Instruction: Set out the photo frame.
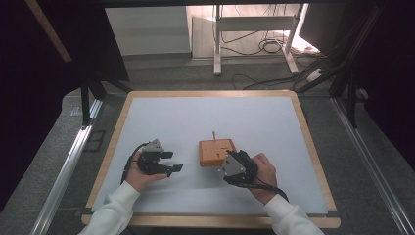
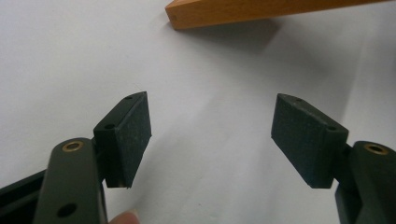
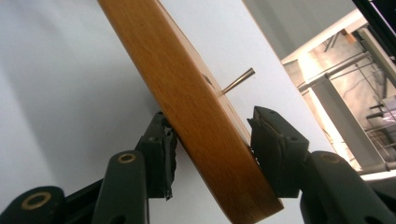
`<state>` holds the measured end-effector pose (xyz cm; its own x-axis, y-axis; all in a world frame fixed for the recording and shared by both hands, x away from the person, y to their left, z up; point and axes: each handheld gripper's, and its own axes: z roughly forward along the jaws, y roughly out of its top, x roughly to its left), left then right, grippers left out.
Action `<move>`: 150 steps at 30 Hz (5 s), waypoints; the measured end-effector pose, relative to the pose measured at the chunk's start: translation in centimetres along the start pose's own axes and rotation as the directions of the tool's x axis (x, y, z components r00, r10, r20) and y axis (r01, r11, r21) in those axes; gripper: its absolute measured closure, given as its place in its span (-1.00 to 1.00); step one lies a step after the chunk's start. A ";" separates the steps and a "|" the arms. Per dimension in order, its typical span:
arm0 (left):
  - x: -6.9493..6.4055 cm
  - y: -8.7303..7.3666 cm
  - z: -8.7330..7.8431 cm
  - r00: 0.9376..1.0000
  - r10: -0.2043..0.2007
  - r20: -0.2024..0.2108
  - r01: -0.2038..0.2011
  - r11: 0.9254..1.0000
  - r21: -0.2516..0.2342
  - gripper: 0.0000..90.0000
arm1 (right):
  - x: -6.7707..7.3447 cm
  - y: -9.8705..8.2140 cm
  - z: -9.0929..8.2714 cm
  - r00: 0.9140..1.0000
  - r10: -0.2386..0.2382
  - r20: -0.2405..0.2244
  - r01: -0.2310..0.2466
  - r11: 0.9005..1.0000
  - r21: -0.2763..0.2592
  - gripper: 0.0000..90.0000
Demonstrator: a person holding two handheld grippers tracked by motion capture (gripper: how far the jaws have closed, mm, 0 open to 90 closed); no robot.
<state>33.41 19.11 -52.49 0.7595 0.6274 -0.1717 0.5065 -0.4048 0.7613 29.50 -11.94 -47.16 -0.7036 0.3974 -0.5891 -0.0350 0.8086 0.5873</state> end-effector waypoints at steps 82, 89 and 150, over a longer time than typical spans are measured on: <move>-0.1 0.0 0.0 1.000 0.010 -0.009 -0.009 1.000 0.006 -0.38 | -5.7 4.9 -0.5 0.953 0.120 -0.277 -0.168 0.973 -0.158 0.50; -0.1 0.0 0.0 1.000 0.010 -0.009 -0.010 1.000 0.008 -0.38 | -6.9 4.4 0.3 0.945 0.167 -0.280 -0.215 0.965 -0.149 0.44; -0.3 0.0 0.3 0.999 0.017 -0.030 -0.017 1.000 -0.005 -0.38 | -6.4 -3.3 -3.1 0.848 0.503 -0.167 -0.524 0.843 -0.120 -0.30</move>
<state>33.31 18.74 -52.61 0.7556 0.6398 -0.1402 0.4912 -0.4119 0.7675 31.92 -18.56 -43.58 -0.7326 0.6714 -0.1117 0.2536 0.4215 0.8706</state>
